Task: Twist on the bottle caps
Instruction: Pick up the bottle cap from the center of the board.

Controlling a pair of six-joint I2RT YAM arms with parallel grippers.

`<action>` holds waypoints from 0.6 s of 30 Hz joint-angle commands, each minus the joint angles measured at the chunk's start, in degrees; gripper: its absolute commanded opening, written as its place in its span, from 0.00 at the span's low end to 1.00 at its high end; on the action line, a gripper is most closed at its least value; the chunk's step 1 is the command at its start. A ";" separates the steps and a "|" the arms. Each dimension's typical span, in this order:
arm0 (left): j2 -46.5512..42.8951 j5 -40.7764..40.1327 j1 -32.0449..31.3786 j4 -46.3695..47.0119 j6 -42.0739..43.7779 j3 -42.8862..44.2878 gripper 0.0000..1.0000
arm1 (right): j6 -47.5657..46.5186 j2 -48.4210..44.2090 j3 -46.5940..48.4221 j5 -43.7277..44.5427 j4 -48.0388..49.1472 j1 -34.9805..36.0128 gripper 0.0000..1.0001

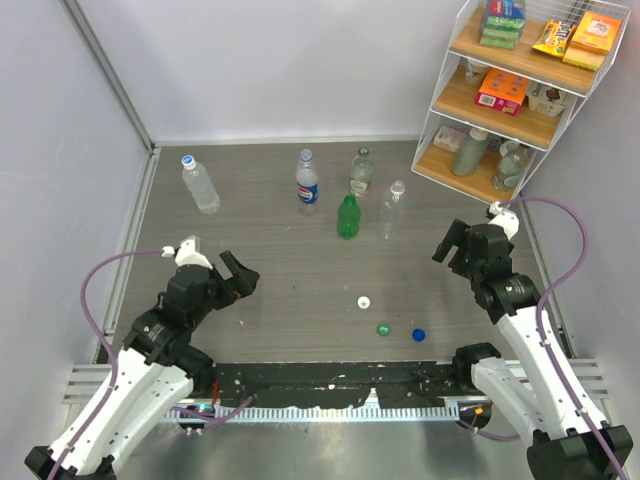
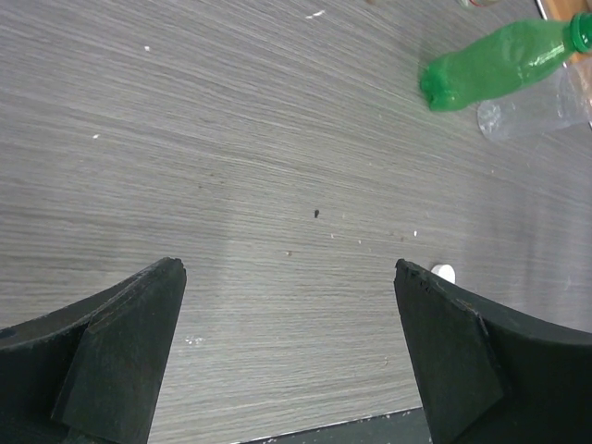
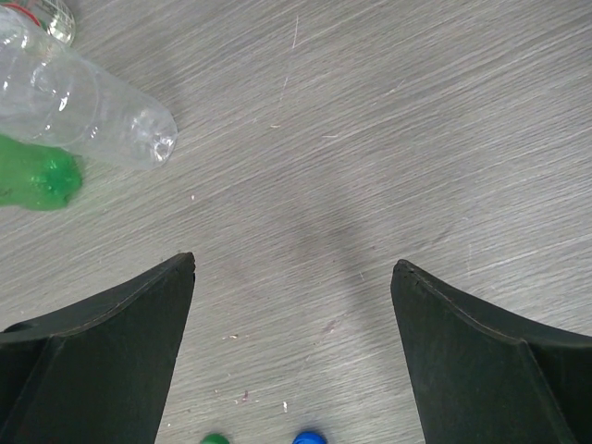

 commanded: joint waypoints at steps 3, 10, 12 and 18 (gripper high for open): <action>5.09 5.61 -0.12 8.53 4.54 1.61 1.00 | -2.10 0.21 0.09 -4.70 2.92 -0.09 0.91; 6.06 9.22 -0.12 11.43 4.10 -0.59 1.00 | -3.16 3.28 -1.32 -18.66 2.93 0.00 0.91; 5.45 10.62 -0.12 13.18 4.54 -1.82 1.00 | -3.68 4.78 -1.58 -21.14 2.66 0.09 0.90; 4.48 14.05 -0.03 16.09 5.33 -3.31 1.00 | -4.30 9.08 0.42 -22.66 5.74 8.58 0.88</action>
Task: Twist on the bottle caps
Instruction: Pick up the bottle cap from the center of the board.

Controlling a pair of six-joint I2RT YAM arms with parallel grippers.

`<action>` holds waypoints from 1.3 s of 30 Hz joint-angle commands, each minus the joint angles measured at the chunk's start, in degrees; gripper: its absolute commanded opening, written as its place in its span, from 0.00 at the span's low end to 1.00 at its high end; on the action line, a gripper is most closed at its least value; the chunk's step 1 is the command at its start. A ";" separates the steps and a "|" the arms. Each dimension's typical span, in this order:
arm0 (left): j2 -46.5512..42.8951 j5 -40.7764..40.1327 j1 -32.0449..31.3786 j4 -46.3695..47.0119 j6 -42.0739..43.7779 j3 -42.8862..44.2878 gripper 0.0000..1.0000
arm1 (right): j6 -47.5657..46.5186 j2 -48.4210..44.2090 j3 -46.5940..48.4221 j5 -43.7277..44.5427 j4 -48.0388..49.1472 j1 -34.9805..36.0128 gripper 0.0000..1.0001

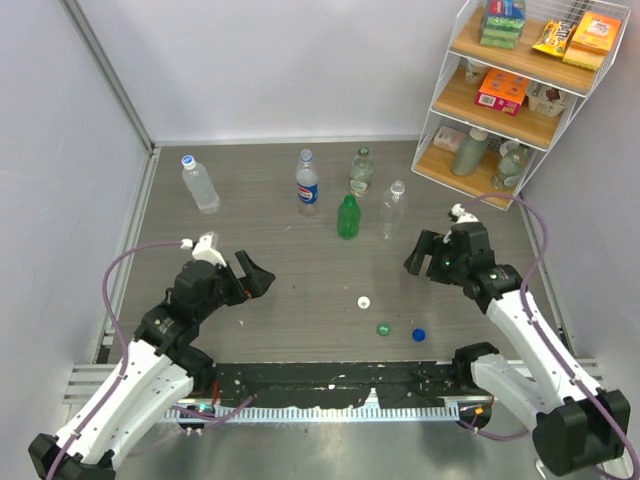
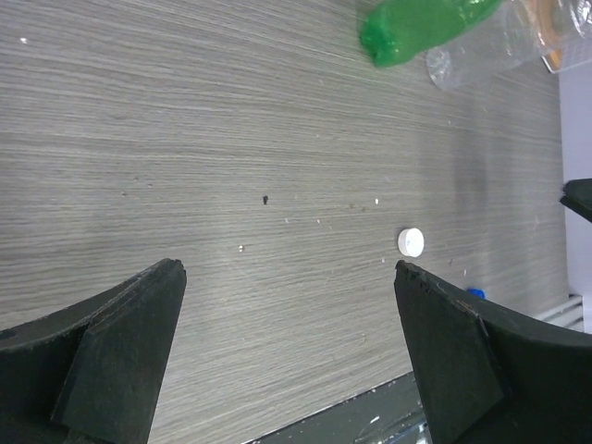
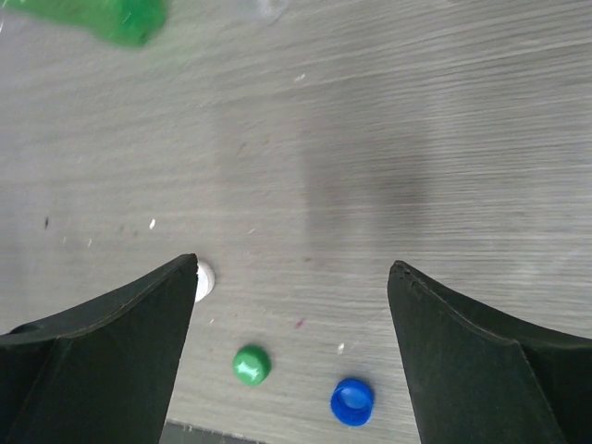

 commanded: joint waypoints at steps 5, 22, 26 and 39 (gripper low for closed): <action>-0.55 4.09 -0.12 5.80 1.49 -0.43 1.00 | -1.15 18.77 17.18 24.48 2.19 33.80 0.88; 21.29 -0.49 0.40 26.72 16.68 10.27 1.00 | -0.54 28.29 21.79 17.82 6.23 35.32 0.88; 33.44 5.57 1.29 30.14 20.46 15.20 1.00 | -0.62 26.27 19.16 15.01 5.61 35.40 0.88; 40.32 19.55 1.37 39.54 18.80 13.20 1.00 | 0.78 21.86 10.02 5.79 -0.73 35.67 0.83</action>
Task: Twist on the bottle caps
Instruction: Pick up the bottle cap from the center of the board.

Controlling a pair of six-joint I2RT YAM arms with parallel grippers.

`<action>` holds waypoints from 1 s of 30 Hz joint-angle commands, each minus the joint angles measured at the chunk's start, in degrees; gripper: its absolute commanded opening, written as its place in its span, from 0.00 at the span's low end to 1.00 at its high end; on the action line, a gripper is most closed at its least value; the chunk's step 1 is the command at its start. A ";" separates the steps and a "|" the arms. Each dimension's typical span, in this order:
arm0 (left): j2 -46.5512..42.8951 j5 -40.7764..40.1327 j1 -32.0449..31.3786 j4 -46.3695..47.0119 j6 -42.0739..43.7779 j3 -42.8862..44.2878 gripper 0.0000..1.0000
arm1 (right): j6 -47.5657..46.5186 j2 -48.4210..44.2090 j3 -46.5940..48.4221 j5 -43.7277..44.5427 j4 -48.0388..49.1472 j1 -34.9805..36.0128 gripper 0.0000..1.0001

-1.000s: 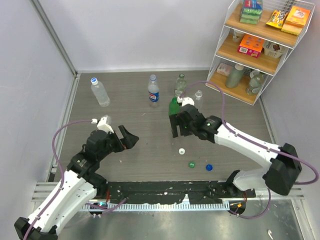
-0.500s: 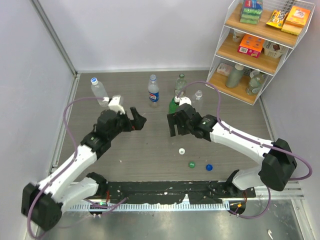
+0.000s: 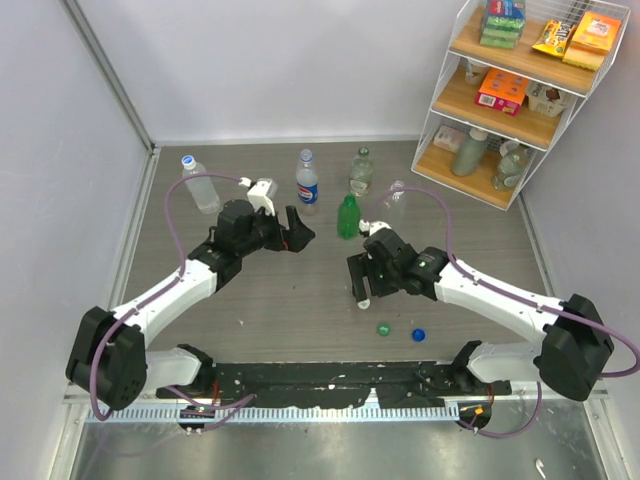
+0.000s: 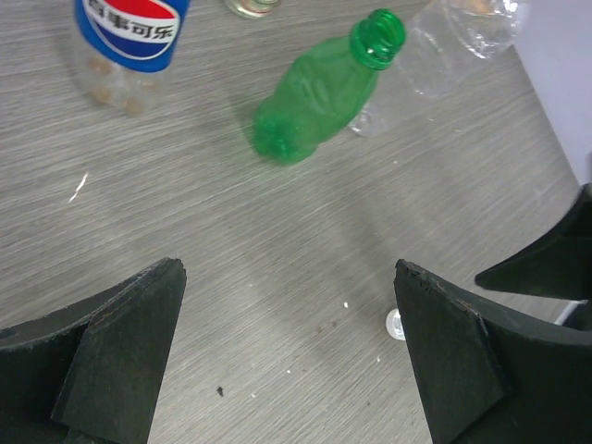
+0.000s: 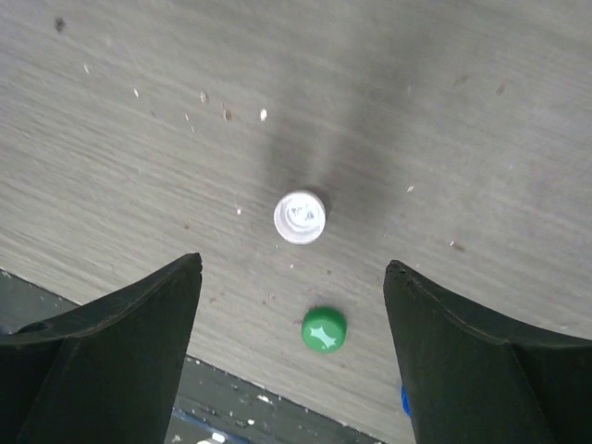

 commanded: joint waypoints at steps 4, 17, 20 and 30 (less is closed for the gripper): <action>0.94 4.80 0.17 6.15 -0.53 -1.35 1.00 | 5.26 2.34 -1.37 0.62 0.12 0.63 0.67; -0.03 4.98 0.09 5.27 -0.61 -2.92 1.00 | 8.60 11.83 -1.11 2.13 3.27 0.54 0.40; -0.20 3.49 0.17 4.13 -1.05 -2.84 1.00 | 9.04 13.76 -1.37 2.83 3.81 0.46 0.40; -3.10 4.71 0.17 4.30 -3.25 -5.12 1.00 | 9.56 15.27 -2.51 1.26 7.93 0.46 0.03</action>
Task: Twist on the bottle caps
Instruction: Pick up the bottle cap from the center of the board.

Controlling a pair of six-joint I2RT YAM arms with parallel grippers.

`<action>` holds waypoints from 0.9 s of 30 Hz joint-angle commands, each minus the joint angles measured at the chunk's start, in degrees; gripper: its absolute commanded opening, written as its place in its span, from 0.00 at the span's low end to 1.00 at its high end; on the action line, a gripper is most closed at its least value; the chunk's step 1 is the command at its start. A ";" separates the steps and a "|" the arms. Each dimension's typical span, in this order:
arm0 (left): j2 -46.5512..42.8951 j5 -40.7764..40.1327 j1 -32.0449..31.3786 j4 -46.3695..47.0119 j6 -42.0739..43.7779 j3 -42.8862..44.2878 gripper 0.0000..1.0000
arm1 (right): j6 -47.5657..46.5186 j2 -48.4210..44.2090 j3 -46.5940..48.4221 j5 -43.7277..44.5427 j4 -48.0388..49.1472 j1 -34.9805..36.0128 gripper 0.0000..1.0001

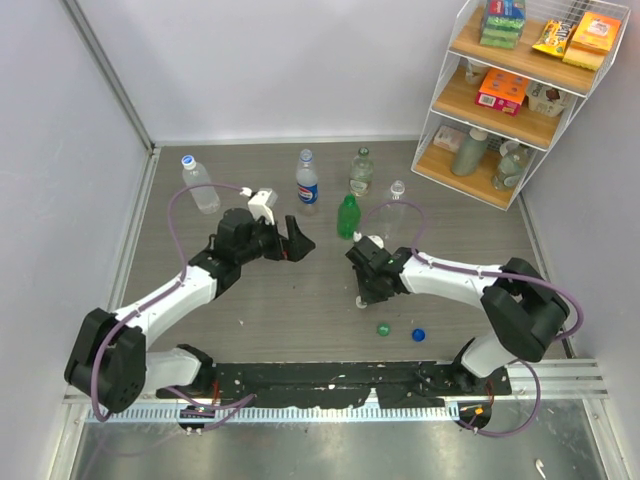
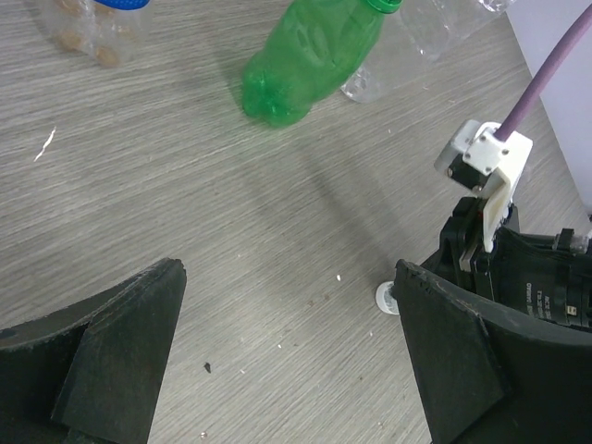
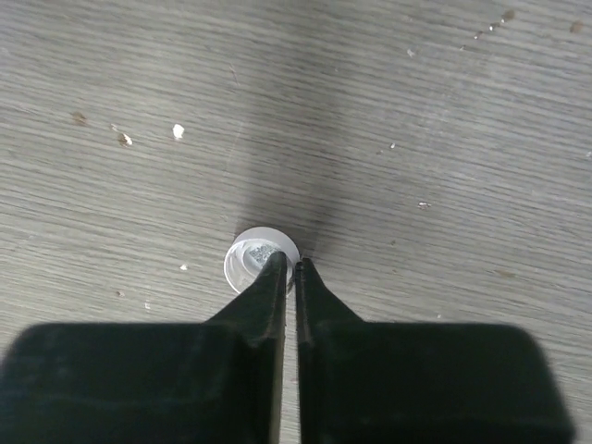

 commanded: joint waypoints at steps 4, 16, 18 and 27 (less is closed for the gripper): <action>-5.32 1.46 0.17 2.14 -3.38 -2.83 1.00 | 0.47 -4.02 -2.06 -3.85 9.58 0.19 0.01; -12.35 18.15 -0.27 13.10 -35.78 -9.42 0.98 | -5.41 -29.15 -11.02 -9.63 31.44 0.19 0.01; -12.80 19.82 -0.44 18.20 -41.68 -10.92 0.92 | -6.91 -32.84 -12.17 -12.90 34.97 0.19 0.01; -15.87 18.07 -3.08 26.38 -53.56 -12.41 0.74 | -12.80 -39.36 -15.86 -26.78 49.65 0.19 0.01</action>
